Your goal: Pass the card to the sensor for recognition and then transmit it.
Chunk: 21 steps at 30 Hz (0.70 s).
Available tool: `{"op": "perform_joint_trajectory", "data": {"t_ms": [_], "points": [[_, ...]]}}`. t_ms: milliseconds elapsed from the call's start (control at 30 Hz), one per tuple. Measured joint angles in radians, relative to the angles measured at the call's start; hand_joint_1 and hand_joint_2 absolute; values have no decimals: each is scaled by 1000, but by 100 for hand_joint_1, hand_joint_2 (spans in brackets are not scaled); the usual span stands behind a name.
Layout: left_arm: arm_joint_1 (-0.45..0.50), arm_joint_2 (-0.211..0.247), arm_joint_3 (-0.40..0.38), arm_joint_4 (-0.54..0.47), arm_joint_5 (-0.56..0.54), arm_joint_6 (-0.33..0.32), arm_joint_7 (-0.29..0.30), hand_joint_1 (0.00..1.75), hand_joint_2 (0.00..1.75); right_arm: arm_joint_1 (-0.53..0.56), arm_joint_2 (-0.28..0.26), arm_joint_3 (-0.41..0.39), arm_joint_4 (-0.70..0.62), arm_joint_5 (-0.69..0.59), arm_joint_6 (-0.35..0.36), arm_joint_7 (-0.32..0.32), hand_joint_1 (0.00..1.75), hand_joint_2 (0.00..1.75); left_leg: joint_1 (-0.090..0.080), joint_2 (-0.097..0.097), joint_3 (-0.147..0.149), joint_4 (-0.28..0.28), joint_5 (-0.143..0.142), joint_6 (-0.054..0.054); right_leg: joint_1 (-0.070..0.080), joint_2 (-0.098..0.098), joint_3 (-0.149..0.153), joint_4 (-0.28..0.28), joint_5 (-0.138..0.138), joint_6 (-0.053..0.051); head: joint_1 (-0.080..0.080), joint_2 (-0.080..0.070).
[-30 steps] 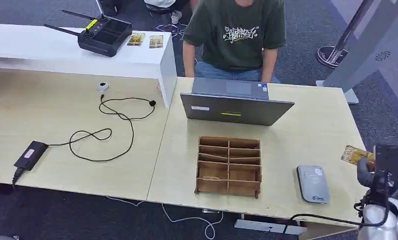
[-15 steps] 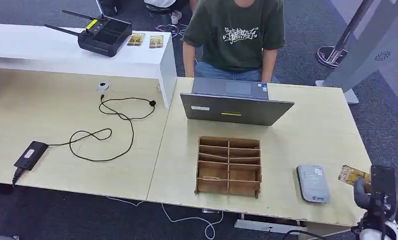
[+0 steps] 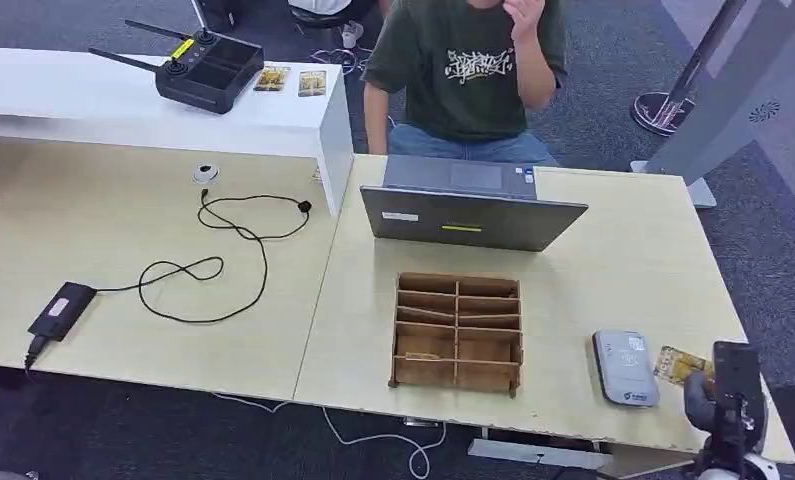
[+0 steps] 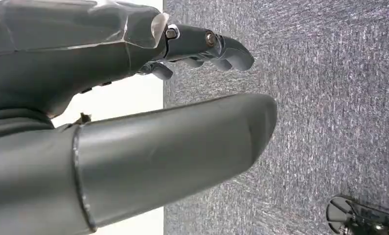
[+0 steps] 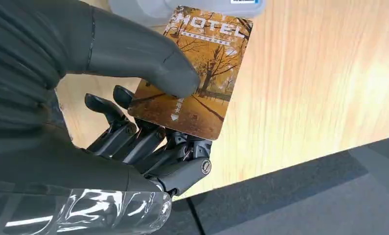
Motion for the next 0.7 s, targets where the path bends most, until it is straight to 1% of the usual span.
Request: {"op": "perform_joint_trajectory", "data": {"t_ms": [267,500,700], "points": [[1,-3,0,-2,8,-3,0,0,0,0,16,0,3,7,14,0,175,175,0,0,0,0,0,0,0,0,0,0,0,0,0,0],[1,-7,0,-7,4,-11,-1,0,0,-7,17,7,7,6,20,2,175,175,0,0,0,0,0,0,0,0,0,0,0,0,0,0],[2,-9,0,-11,2,-13,-1,0,0,-7,16,18,6,7,32,19,175,175,0,0,0,0,0,0,0,0,0,0,0,0,0,0]]}}
